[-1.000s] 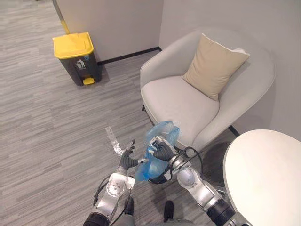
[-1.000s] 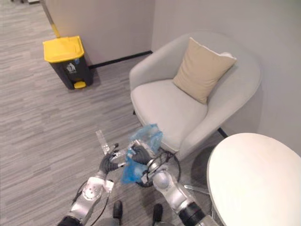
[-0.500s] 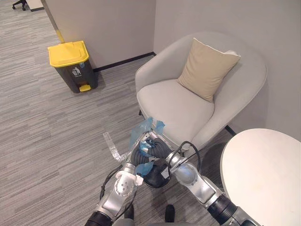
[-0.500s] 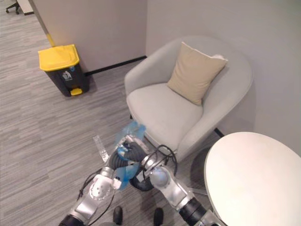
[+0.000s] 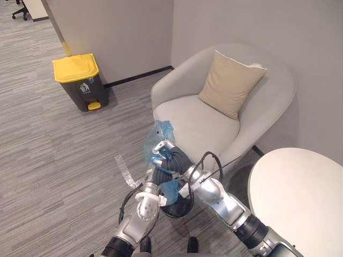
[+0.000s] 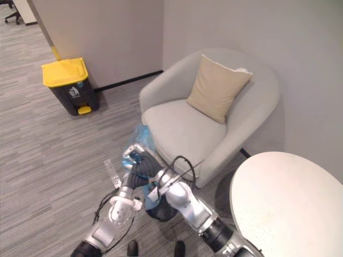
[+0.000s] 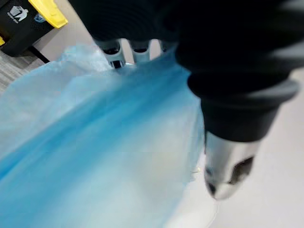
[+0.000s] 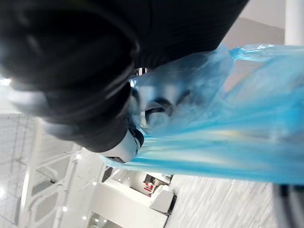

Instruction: Gather rubbish on tea table into small bin, then transfer packed bag to large trash can.

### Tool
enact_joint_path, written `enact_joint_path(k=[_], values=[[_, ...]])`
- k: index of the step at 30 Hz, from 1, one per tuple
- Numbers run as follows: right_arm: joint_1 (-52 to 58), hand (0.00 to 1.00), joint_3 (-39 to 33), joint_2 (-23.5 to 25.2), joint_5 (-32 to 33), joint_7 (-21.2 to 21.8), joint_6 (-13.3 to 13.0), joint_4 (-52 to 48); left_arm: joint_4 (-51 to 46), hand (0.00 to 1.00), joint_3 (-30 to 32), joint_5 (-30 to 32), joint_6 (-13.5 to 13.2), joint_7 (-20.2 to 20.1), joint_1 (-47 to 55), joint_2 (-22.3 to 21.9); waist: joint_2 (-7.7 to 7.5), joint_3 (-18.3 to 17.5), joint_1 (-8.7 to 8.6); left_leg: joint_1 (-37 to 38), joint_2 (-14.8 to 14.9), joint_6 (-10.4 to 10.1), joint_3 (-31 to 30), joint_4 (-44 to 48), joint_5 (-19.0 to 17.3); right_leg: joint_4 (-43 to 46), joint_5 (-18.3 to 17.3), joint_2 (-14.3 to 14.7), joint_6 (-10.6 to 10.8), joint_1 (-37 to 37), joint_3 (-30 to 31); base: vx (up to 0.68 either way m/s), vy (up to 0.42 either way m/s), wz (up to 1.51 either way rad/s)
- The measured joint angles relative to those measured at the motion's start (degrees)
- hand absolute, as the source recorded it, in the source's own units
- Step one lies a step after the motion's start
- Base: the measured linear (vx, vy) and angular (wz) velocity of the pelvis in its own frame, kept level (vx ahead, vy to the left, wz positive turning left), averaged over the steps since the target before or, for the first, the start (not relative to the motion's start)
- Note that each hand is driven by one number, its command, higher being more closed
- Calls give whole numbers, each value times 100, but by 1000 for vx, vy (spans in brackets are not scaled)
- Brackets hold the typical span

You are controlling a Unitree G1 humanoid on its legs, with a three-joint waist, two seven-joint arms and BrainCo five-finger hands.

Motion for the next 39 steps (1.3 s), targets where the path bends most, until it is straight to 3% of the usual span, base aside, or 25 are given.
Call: enact_joint_path(k=[1, 11, 23, 24, 31, 39], values=[[0, 100, 33, 0, 59, 1, 14, -20, 89, 100, 9, 13, 20, 64, -25, -37, 2, -11, 0, 4, 2, 0, 6, -1, 0, 0, 1, 2, -1, 0, 6, 0, 0, 0], [0, 100, 360, 5, 495, 105, 148, -33, 864, 100, 7, 121, 406, 196, -247, -211, 0, -25, -41, 15, 9, -7, 20, -4, 4, 0, 7, 12, -8, -2, 22, 0, 0, 0], [45, 100, 347, 156, 527, 210, 143, -33, 944, 100, 14, -191, 355, 193, -242, -216, 0, -25, -92, 18, 4, -9, 32, -5, 2, -1, 6, -3, -8, -7, 35, 0, 0, 0], [84, 0, 343, 181, 347, 210, 122, -32, 922, 100, 20, -241, 359, 184, -231, -216, 1, -25, -93, 17, 4, -8, 31, -5, 2, -2, 6, -5, -7, -8, 34, 0, 0, 0], [505, 0, 204, 222, -954, 134, -233, 21, 727, 100, 74, -359, 373, 161, -195, -240, 1, -25, -105, 1, -2, -7, -3, -5, 2, -3, -2, -16, 4, -6, 6, 0, 0, 1], [995, 0, -456, 78, -2339, -357, -233, 260, 319, 100, 308, -547, 372, 157, -18, -317, -1, -26, -138, -4, -12, -6, -27, -6, 4, 7, -5, -20, 9, -1, -17, 0, 0, 1]])
